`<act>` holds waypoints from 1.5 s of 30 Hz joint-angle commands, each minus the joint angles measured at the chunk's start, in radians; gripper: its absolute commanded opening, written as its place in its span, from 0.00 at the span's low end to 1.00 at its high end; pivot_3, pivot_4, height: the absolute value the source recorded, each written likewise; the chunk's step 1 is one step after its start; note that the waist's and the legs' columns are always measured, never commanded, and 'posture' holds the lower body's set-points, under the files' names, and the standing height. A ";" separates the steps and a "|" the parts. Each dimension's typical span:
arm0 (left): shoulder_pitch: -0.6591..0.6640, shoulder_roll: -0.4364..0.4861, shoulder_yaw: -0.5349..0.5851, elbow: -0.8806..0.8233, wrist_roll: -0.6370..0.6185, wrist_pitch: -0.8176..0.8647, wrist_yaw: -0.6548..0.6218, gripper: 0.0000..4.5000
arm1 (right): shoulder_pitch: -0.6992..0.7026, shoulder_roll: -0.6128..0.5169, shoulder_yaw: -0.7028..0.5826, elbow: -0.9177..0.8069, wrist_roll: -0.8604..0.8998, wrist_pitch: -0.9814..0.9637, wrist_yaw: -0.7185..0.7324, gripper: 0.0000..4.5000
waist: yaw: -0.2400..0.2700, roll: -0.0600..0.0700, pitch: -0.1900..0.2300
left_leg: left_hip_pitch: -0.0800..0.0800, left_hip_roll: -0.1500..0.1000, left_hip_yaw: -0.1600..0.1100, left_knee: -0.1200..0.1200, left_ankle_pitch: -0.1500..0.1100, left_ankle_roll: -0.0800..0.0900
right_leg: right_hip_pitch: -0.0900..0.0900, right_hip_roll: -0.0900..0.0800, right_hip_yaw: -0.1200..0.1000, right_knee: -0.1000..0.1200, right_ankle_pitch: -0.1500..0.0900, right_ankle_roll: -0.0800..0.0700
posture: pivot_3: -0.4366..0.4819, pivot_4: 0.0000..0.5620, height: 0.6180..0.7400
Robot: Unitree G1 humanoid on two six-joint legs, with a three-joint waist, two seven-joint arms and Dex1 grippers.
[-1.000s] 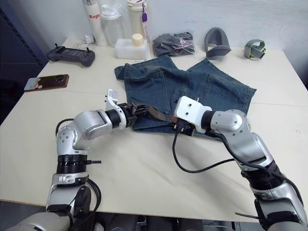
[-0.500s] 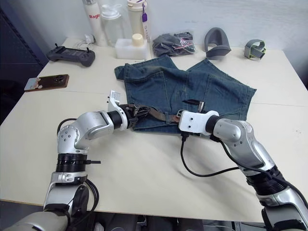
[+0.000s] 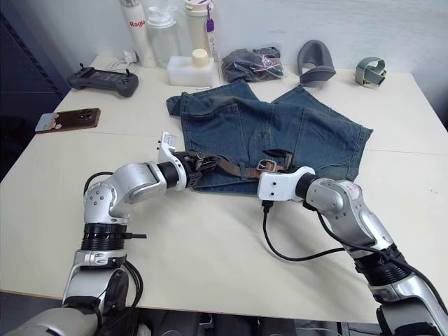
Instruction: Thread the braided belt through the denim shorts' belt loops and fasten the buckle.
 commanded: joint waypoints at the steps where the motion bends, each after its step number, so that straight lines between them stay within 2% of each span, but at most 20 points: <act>1: -0.015 0.008 -0.005 -0.010 0.003 0.010 -0.021 0.01 | -0.004 -0.002 -0.042 -0.028 0.004 -0.018 -0.008 0.97 | 0.000 0.000 0.000 | 0.000 0.000 0.000 0.000 0.000 0.000 | 0.000 0.000 0.000 0.000 0.000 0.000 | 0.48 0.27 0.25; 5: -0.015 0.019 -0.012 -0.003 0.011 0.035 -0.034 0.01 | 0.009 -0.019 -0.049 -0.052 0.016 -0.010 0.026 0.97 | 0.000 0.000 0.000 | 0.000 0.000 0.000 0.000 0.000 0.000 | 0.000 0.000 0.000 0.000 0.000 0.000 | 0.48 0.27 0.25; 11: -0.069 0.047 -0.035 0.074 0.093 0.107 -0.132 0.01 | 0.068 -0.048 -0.088 -0.097 0.031 -0.016 0.047 0.97 | 0.002 0.000 0.000 | 0.000 0.000 0.000 0.000 0.000 0.000 | 0.000 0.000 0.000 0.000 0.000 0.000 | 0.48 0.27 0.25; 18: -0.203 0.032 -0.053 0.220 0.259 0.199 -0.313 0.01 | 0.124 -0.052 -0.125 -0.127 -0.024 -0.037 -0.013 0.97 | 0.001 0.000 0.000 | 0.000 0.000 0.000 0.000 0.000 0.000 | 0.000 0.000 0.000 0.000 0.000 0.000 | 0.48 0.27 0.25; 25: -0.248 0.010 -0.021 0.273 0.381 0.260 -0.412 0.01 | 0.130 -0.050 -0.154 -0.141 -0.051 -0.030 -0.048 0.97 | 0.002 0.000 0.000 | 0.000 0.000 0.000 0.000 0.000 0.000 | 0.000 0.000 0.000 0.000 0.000 0.000 | 0.48 0.27 0.25; 33: -0.259 -0.023 0.035 0.273 0.473 0.304 -0.457 0.01 | 0.081 -0.013 -0.128 -0.095 -0.064 -0.054 -0.058 0.97 | 0.000 0.000 0.000 | 0.000 0.000 0.000 0.000 0.001 -0.001 | 0.000 0.000 0.000 0.000 0.000 0.000 | 0.48 0.27 0.25; 45: -0.242 -0.068 0.117 0.241 0.543 0.341 -0.455 0.01 | 0.043 0.049 -0.113 -0.057 -0.062 -0.078 -0.077 0.97 | -0.002 0.000 0.000 | 0.000 0.000 0.000 -0.001 0.001 -0.001 | 0.000 0.000 0.000 0.000 0.000 0.000 | 0.48 0.27 0.25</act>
